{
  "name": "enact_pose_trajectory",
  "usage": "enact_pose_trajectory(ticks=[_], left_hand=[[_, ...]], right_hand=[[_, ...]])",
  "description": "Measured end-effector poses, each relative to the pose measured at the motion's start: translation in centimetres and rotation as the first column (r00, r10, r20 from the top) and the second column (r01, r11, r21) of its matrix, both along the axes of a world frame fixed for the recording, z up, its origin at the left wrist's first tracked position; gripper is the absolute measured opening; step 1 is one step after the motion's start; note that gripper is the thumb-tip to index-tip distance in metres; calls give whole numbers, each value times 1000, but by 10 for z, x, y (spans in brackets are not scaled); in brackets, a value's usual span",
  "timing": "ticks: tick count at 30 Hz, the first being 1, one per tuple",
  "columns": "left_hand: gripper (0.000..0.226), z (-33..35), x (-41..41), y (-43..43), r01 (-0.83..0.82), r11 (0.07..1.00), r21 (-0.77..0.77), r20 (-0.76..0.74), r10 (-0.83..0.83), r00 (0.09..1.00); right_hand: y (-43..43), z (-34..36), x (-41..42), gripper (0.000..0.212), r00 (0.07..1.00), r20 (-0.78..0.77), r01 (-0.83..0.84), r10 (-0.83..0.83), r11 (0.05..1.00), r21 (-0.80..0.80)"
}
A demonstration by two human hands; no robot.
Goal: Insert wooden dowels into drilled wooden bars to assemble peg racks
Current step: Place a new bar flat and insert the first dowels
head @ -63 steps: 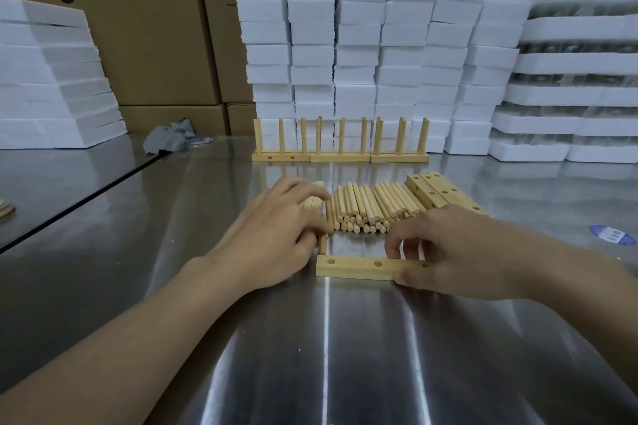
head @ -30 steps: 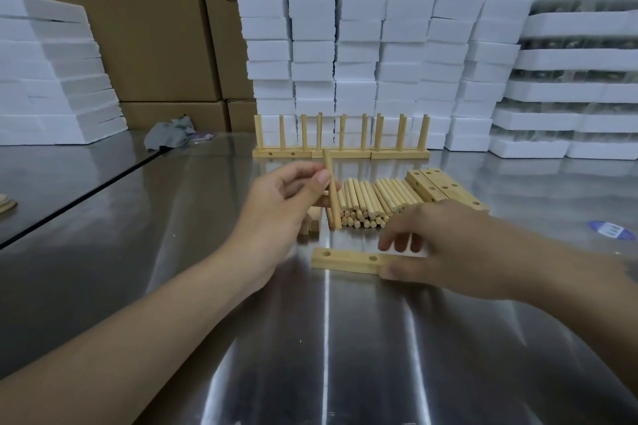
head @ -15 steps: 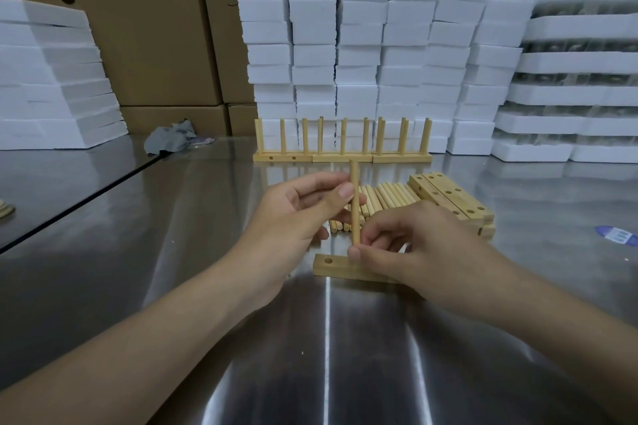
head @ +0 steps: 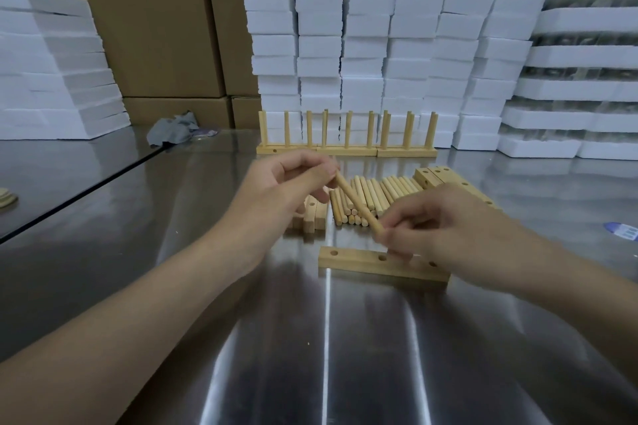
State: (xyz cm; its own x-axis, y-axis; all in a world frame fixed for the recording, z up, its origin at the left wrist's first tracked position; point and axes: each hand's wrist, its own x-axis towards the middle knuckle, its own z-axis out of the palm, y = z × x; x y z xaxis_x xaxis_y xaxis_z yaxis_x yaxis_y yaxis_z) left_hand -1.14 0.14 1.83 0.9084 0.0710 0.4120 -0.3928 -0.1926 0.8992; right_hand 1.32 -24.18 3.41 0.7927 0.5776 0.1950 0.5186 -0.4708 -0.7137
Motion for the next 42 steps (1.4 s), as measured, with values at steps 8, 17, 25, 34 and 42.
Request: enact_pose_trajectory(ticks=[8,17,25,34,42], left_hand=[[9,14,-5,26,206,885,417,-219,-122,968],[7,-1,3,26,250,794,555,-217,-152,964],[19,0,-1,20,340,744,575,-325,-174,930],[14,-2,-5,10,368,736,568,-324,-212,922],[13,-4,-5,8,386,752,534,-334,-232,914]], right_hand=[[0,-3,6,9,985,-106,170,-136,874,454],[30,-31,0,20,982,155,56,-108,951,305],[32,-30,-1,24,964,253,25,-76,979,201],[35,-19,-8,27,927,374,-19,-17,996,93],[39,-17,-7,26,934,351,13,-70,987,163]])
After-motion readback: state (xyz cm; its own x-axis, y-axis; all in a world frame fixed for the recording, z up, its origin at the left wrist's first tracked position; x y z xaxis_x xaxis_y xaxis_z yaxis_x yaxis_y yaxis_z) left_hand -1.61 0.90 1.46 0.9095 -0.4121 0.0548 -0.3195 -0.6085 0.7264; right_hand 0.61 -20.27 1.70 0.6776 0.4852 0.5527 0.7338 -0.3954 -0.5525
